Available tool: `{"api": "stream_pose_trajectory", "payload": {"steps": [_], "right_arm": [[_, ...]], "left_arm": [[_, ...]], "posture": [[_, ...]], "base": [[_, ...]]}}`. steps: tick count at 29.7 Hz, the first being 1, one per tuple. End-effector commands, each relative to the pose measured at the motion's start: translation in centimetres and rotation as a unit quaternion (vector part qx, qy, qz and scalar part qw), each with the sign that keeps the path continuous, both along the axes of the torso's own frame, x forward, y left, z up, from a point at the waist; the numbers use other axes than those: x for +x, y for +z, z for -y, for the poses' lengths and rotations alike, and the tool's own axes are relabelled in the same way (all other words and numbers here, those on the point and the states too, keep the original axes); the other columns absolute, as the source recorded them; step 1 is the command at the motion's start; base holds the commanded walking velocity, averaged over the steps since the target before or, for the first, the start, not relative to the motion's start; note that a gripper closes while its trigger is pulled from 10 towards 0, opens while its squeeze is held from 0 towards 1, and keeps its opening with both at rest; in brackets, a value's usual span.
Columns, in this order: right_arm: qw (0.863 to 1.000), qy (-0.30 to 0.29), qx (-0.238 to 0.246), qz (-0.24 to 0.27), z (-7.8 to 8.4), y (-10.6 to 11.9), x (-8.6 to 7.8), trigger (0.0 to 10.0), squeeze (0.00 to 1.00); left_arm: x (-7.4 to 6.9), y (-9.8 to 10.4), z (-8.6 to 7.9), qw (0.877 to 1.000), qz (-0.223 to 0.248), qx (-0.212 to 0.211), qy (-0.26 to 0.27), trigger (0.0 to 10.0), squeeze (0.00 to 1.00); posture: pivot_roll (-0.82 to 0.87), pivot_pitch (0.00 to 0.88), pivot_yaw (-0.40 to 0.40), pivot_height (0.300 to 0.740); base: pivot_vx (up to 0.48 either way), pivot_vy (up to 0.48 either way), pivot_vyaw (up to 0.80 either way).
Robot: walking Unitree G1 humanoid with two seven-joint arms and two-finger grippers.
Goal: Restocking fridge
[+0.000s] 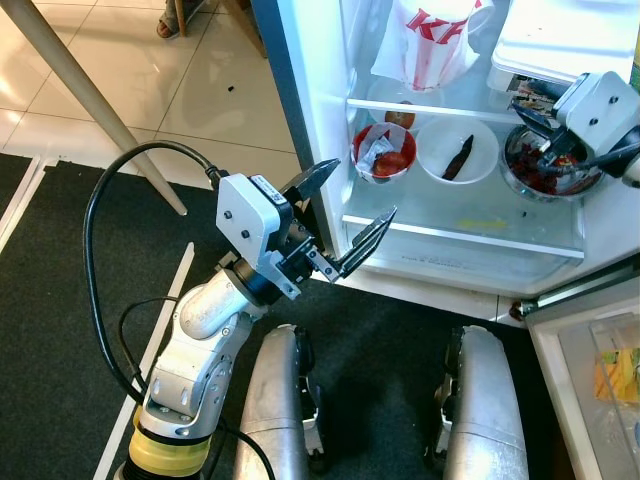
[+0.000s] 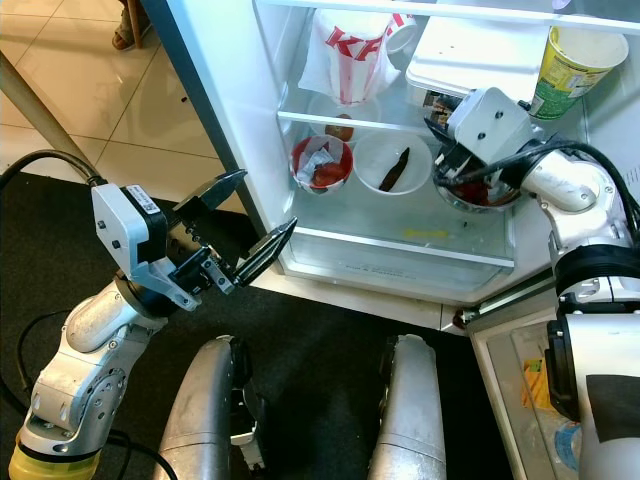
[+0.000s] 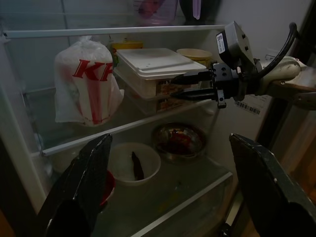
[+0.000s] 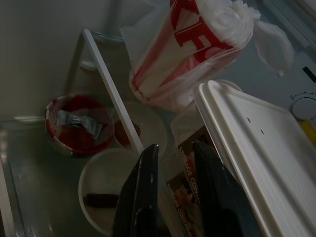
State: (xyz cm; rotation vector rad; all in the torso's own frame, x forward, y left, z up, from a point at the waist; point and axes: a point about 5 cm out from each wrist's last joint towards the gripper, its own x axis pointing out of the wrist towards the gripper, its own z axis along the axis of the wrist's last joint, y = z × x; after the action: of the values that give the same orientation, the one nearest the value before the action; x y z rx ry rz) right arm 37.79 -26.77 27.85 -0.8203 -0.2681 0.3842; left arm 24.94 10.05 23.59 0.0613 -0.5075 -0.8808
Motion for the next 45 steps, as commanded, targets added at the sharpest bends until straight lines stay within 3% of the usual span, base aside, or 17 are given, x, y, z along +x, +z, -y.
{"api": "stream_pose_trajectory", "payload": {"steps": [1, 4, 7, 14, 16, 19, 23, 26, 36, 40, 41, 42, 43, 45], "right_arm": [[0.999, -0.025, 0.001, -0.031, 1.0, -1.5, -0.2, 10.0, 0.0], [0.998, -0.044, -0.01, -0.049, 1.5, -2.1, -0.3, 10.0, 0.0], [0.985, -0.133, -0.066, -0.083, 2.7, -3.2, 0.1, 10.0, 0.0], [0.981, -0.161, -0.075, -0.083, 3.0, -3.2, 0.3, 10.0, 0.0], [0.983, -0.172, -0.043, -0.039, 2.6, -1.7, 0.7, 10.0, 0.0], [0.985, -0.169, -0.031, -0.025, 2.3, -1.1, 0.8, 10.0, 0.0], [0.992, -0.124, 0.008, -0.015, 1.4, -0.3, 0.9, 10.0, 0.0], [0.994, -0.112, 0.009, -0.018, 1.2, -0.3, 0.9, 10.0, 0.0], [0.986, -0.166, 0.004, 0.002, 1.1, 0.1, 1.4, 10.0, 0.0], [0.992, -0.111, 0.06, -0.01, 0.4, -0.1, 1.3, 10.0, 0.0], [0.994, -0.073, 0.082, -0.024, 0.0, -0.5, 1.2, 10.0, 0.0], [0.992, -0.023, 0.116, -0.053, -0.5, -1.4, 0.9, 10.0, 0.0], [0.992, -0.023, 0.116, -0.053, -0.5, -1.4, 0.9, 10.0, 0.0], [0.983, 0.042, 0.154, -0.09, -1.0, -3.0, 0.3, 10.0, 0.0]], "left_arm": [[0.0, -0.5, 0.1, 1.0, -0.007, 0.0, -0.006, 10.0, 0.0], [0.0, -0.4, 0.1, 1.0, -0.005, -0.001, -0.007, 10.0, 0.0], [0.0, -0.5, 0.2, 1.0, -0.004, 0.0, -0.008, 10.0, 0.0], [0.0, -0.5, 0.2, 1.0, -0.003, 0.0, -0.007, 10.0, 0.0], [0.0, -0.4, 0.2, 1.0, -0.002, -0.001, -0.006, 10.0, 0.0], [0.0, -0.4, 0.2, 1.0, -0.001, -0.001, -0.005, 10.0, 0.0], [0.0, -0.3, 0.1, 1.0, -0.001, -0.003, -0.004, 10.0, 0.0], [0.0, -0.4, 0.2, 1.0, -0.001, -0.003, -0.004, 10.0, 0.0], [0.1, -0.4, 0.2, 1.0, -0.001, -0.004, -0.006, 10.0, 0.0], [0.2, -0.4, 0.2, 1.0, -0.002, -0.004, -0.005, 10.0, 0.0], [0.2, -0.5, 0.2, 1.0, -0.003, -0.003, -0.005, 10.0, 0.0], [0.3, -0.8, 0.1, 1.0, -0.009, -0.006, -0.004, 10.0, 0.0], [0.3, -0.8, 0.1, 1.0, -0.009, -0.006, -0.004, 10.0, 0.0], [0.4, -1.2, 0.0, 1.0, -0.02, -0.012, -0.002, 10.0, 0.0]], "posture": [[0.08, 0.339, 0.102, 0.58], [0.08, 0.339, 0.102, 0.58], [0.07, 0.331, 0.1, 0.58], [0.07, 0.331, 0.1, 0.58], [0.08, 0.327, 0.096, 0.58], [0.08, 0.327, 0.096, 0.58], [0.08, 0.331, 0.093, 0.58], [0.08, 0.331, 0.093, 0.58], [0.08, 0.33, 0.094, 0.58], [0.08, 0.317, 0.088, 0.58], [0.08, 0.313, 0.087, 0.58], [0.07, 0.303, 0.086, 0.58], [0.07, 0.303, 0.086, 0.58], [0.07, 0.287, 0.089, 0.58]], "base": [[0.0, 0.0, 0.0], [0.0, 0.0, 0.0], [0.0, 0.0, 0.0], [0.0, 0.0, 0.0], [0.0, 0.0, 0.0], [0.0, 0.0, 0.0], [0.0, 0.0, 0.0], [0.0, 0.0, 0.0], [0.0, 0.0, 0.0], [0.0, 0.0, 0.0], [0.0, 0.0, 0.0], [0.0, 0.0, 0.0], [0.0, 0.0, 0.0], [0.0, 0.0, 0.0]]}}
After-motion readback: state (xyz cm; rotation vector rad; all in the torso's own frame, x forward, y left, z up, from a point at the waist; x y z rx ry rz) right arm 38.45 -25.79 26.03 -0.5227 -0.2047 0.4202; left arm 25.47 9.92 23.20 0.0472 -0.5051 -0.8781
